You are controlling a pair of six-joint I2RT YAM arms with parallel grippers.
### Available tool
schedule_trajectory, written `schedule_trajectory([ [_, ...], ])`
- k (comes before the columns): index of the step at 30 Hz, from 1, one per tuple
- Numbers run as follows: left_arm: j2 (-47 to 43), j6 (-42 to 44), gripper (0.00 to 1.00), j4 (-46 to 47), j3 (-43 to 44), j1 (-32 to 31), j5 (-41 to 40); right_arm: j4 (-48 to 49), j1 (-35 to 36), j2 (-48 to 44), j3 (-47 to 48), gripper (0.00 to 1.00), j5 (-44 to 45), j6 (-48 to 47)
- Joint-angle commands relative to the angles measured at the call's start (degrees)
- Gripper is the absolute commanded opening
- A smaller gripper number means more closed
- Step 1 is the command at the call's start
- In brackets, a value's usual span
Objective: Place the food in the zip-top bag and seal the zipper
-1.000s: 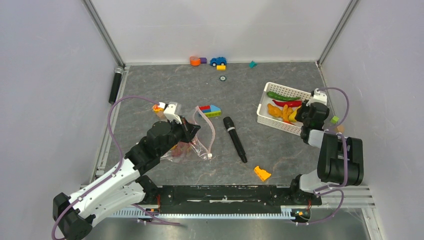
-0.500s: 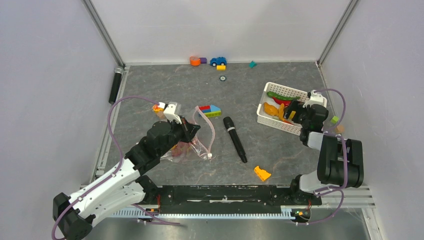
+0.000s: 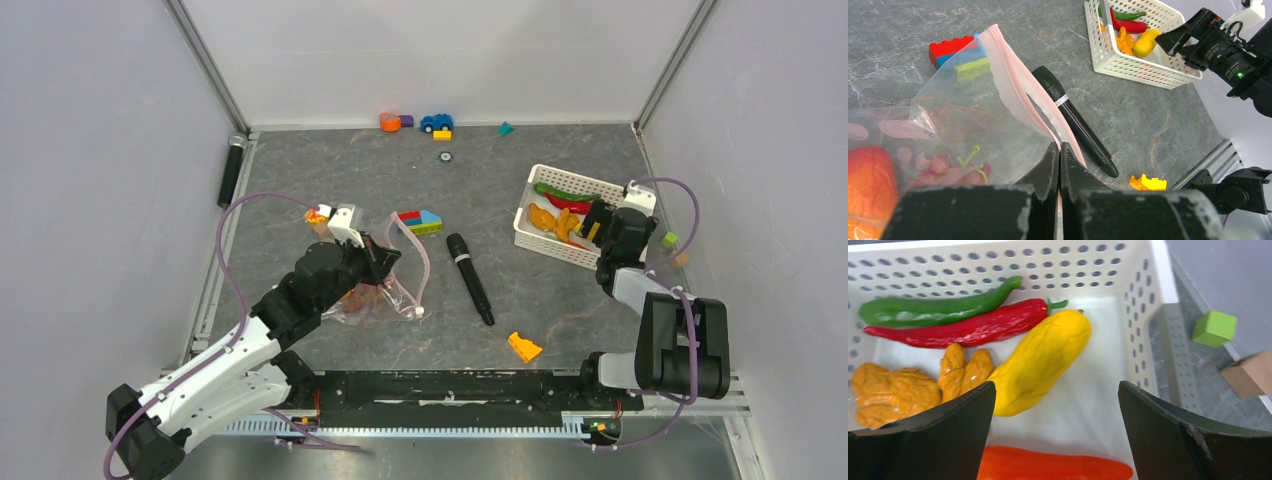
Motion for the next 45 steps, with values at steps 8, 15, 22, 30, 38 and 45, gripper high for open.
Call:
schedule_trajectory([
  [8,0.4,2.8,0.02,1.6,0.1,-0.2,-2.3,-7.5,-0.1,6.8,5.6,0.98,9.6,5.6],
  [15,0.0,2.7,0.02,1.6,0.1,-0.2,-1.9,-9.9,-0.2,19.2,13.2,0.98,3.2,7.0],
  [22,0.4,2.3,0.02,1.9,0.1,-0.2,-1.4,-7.9,-0.1,17.9,11.3,0.85,1.6,6.4],
  [30,0.0,2.3,0.02,1.8,0.1,-0.2,-1.1,-5.2,-0.1,16.1,9.0,0.28,0.2,5.7],
  [38,-0.9,2.3,0.02,1.6,-0.1,-0.2,-1.7,-2.0,-0.1,10.1,6.9,0.0,-4.3,5.0],
  [45,-0.2,2.4,0.02,1.7,0.0,-0.2,-1.9,-0.5,-0.1,-0.8,6.8,0.0,-13.7,2.8],
])
